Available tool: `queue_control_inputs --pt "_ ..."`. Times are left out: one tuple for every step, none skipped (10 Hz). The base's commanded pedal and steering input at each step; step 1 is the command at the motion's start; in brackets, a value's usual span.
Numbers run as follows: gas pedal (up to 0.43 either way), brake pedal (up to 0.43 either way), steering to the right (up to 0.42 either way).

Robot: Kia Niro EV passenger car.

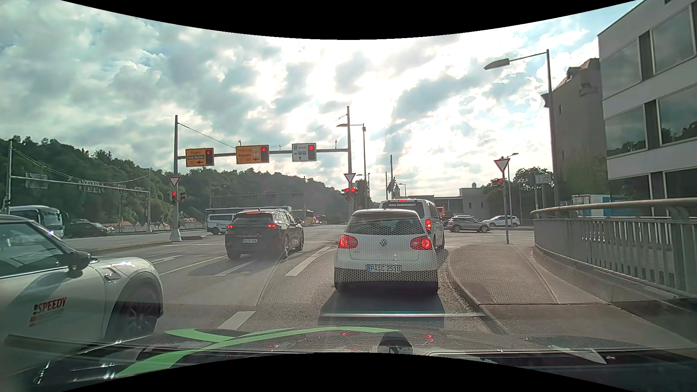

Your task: Follow the waypoints while adhering to traffic rules and regulations

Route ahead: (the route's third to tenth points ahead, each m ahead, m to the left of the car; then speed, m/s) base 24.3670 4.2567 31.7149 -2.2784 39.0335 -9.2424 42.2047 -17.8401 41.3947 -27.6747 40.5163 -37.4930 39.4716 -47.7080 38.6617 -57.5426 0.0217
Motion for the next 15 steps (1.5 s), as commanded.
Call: queue_control_inputs --pt "0.0 0.476 0.009" --pt "0.0 0.482 0.009" --pt "0.0 0.482 0.009" --pt "0.0 0.482 0.009" --pt "0.0 0.47 0.009" --pt "0.0 0.47 0.009" --pt "0.0 0.482 0.009" --pt "0.0 0.482 0.009" --pt "0.0 0.482 0.009" --pt "0.0 0.47 0.009" --pt "0.0 0.463 0.009" --pt "0.0 0.463 0.009" --pt "0.0 0.463 0.009" --pt "0.0 0.463 0.009" --pt "0.0 0.457 0.009"
